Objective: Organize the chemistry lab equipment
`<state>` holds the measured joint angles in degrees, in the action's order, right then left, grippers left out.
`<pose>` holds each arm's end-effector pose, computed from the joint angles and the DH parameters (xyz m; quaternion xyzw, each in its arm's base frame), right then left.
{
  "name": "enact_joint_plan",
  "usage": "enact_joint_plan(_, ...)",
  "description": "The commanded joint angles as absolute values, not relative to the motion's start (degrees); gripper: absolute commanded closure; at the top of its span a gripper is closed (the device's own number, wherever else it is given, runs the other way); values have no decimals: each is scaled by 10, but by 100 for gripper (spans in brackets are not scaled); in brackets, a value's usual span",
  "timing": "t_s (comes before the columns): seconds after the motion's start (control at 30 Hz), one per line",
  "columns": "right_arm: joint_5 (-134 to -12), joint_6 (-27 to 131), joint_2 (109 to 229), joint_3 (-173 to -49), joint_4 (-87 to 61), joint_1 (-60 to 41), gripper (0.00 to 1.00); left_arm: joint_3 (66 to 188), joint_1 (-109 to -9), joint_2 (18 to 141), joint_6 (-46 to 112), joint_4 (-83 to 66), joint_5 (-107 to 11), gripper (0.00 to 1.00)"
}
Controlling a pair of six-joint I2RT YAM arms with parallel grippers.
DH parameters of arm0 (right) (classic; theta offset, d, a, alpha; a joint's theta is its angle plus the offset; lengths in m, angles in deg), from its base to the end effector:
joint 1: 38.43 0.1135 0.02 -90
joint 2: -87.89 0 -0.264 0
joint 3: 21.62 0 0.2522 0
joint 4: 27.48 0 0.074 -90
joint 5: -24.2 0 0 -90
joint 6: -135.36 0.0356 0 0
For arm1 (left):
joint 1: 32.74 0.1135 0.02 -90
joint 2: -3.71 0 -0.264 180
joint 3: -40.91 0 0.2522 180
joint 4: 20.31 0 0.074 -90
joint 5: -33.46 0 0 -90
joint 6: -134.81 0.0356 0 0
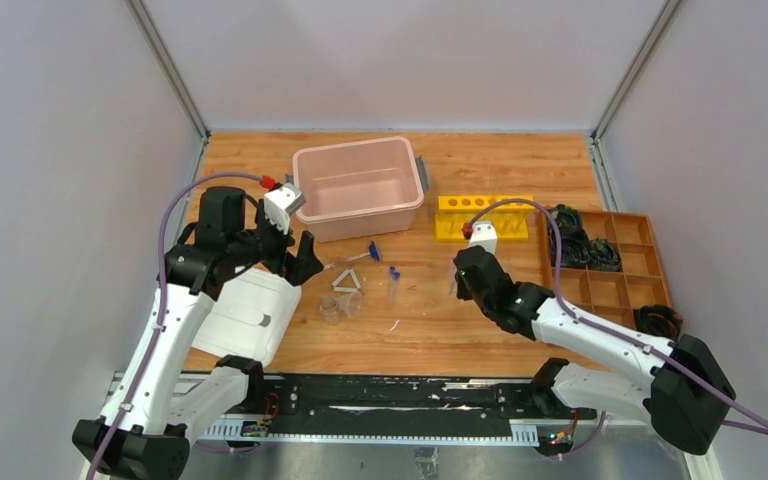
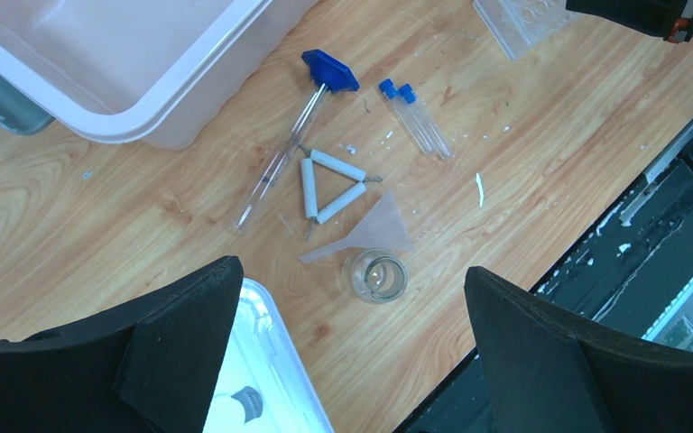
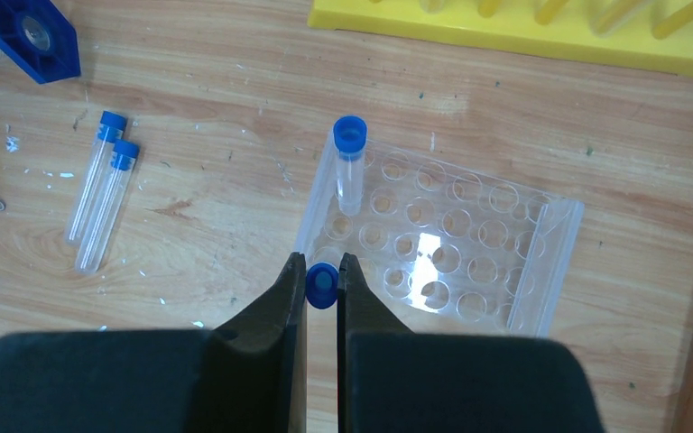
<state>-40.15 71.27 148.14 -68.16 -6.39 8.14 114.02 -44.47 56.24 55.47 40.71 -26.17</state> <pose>0.1632 0.1500 0.2224 -0.0538 0.8685 0.1084 0.4806 0.1679 -0.0532 0.3438 0.2778 0.8382 -0.2416 0.4023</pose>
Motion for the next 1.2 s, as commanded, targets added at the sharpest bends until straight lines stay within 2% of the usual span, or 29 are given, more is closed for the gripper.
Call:
enact_joint_plan(0.0,-373,707,1468,-672,-30,82,100,1133,-446,551,554,400,-266,0)
enact_joint_plan(0.67,-386,719,1545,-657,-99,82,100,1132,-446,550,561,391,-274,0)
enact_joint_plan(0.7,-385,722,1545,-662,-90,82,96,1133,-446,550,561,391,-275,0)
enact_joint_plan(0.77,-383,723,1540,-675,-74,82,82,1134,-446,550,563,392,-277,0)
enact_joint_plan(0.9,-393,721,1499,-692,-49,82,64,1135,-446,551,568,391,-283,0)
enact_joint_plan(1.03,-416,723,1451,-709,-29,83,41,1137,-446,553,567,391,-284,0)
enact_joint_plan(1.1,-425,726,1434,-727,-9,85,36,1137,-446,551,566,391,-284,0)
enact_joint_plan(1.17,-425,732,1428,-754,23,86,36,1136,-446,548,566,391,-285,0)
